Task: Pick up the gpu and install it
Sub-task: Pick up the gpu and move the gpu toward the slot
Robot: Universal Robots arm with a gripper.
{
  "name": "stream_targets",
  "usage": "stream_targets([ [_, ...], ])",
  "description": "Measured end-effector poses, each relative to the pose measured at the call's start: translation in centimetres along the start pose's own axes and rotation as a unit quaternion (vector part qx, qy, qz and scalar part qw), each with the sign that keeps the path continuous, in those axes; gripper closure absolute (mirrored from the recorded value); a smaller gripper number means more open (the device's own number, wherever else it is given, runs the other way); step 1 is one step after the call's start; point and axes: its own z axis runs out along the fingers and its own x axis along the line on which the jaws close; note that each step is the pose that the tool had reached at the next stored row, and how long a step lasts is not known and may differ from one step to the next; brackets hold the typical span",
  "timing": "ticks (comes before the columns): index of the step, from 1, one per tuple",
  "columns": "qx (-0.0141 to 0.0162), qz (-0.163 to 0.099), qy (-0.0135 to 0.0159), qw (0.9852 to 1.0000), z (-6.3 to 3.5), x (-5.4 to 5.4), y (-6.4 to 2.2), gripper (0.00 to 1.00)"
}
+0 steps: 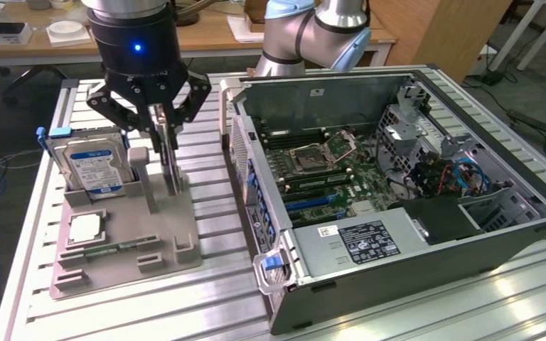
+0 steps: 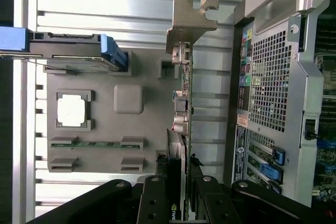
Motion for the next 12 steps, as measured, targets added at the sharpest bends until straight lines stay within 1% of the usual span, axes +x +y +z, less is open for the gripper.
stream_targets([
  [12,-0.0001,0.000,0.0000,1.0000,-0.91,-0.04,0.01,0.74],
])
